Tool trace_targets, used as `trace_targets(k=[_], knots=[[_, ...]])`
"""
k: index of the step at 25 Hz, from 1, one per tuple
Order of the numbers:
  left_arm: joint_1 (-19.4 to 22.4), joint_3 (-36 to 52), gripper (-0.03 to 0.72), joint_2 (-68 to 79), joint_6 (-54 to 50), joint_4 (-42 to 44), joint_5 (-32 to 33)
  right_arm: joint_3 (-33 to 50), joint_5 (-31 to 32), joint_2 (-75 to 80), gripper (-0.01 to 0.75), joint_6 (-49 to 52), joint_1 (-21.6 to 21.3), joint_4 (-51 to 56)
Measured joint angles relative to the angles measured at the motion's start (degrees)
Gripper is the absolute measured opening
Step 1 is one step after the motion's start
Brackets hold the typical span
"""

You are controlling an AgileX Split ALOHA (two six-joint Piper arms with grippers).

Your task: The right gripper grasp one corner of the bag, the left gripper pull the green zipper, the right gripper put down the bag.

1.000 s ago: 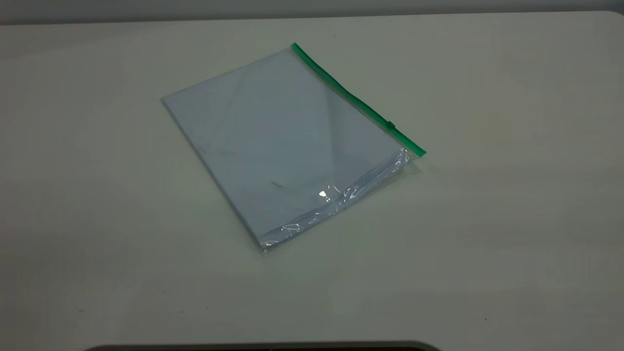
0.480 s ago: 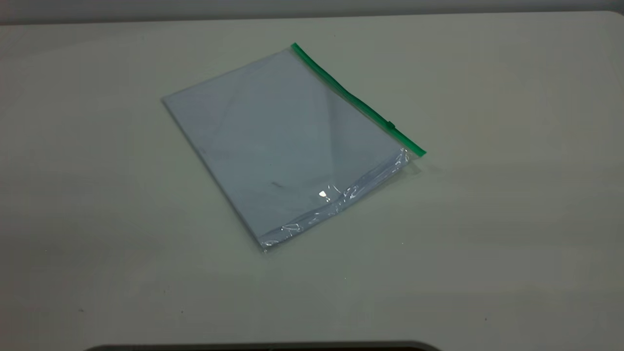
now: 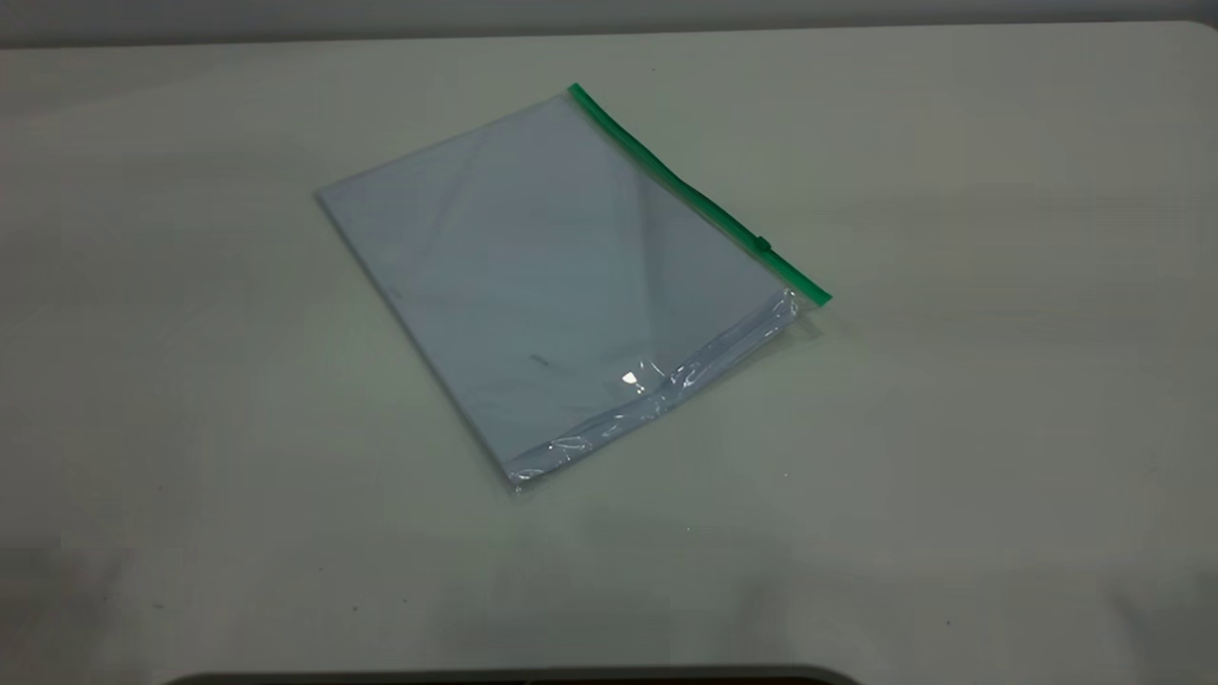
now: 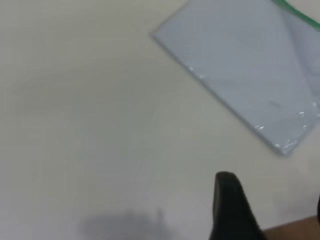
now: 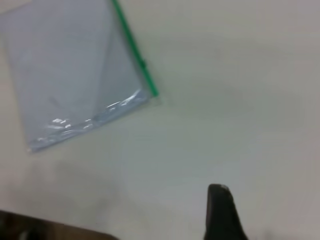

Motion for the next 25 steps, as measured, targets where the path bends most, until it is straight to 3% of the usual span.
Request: trace_targets(k=[5,10,14,18,25], knots=[[0.00,-2.98,0.554,11.44,13.67,-11.85,-5.10,0.00,-5.13,18.75,0.532,-20.03,0.00,23.45],[0.00,-3.76,0.565,18.51,22.84,-21.63,-7.15,-0.73,-10.01,38.53,0.532,-45.79,0.00,51.96],[0.00,-3.76,0.565,21.75,26.55,-25.59,-8.14,-3.64,-9.19,53.81,0.533,-63.49,0.00,69.89],[0.00,-3.90,0.565,23.06,28.28,-26.47,-8.67,-9.89,-4.33,67.39,0.533,-69.73,0.00,76.33],[0.00,-3.92,0.565,23.71,28.42,-26.63,-9.60,-21.50,0.15,84.85,0.533,-70.53,0.00,76.22]])
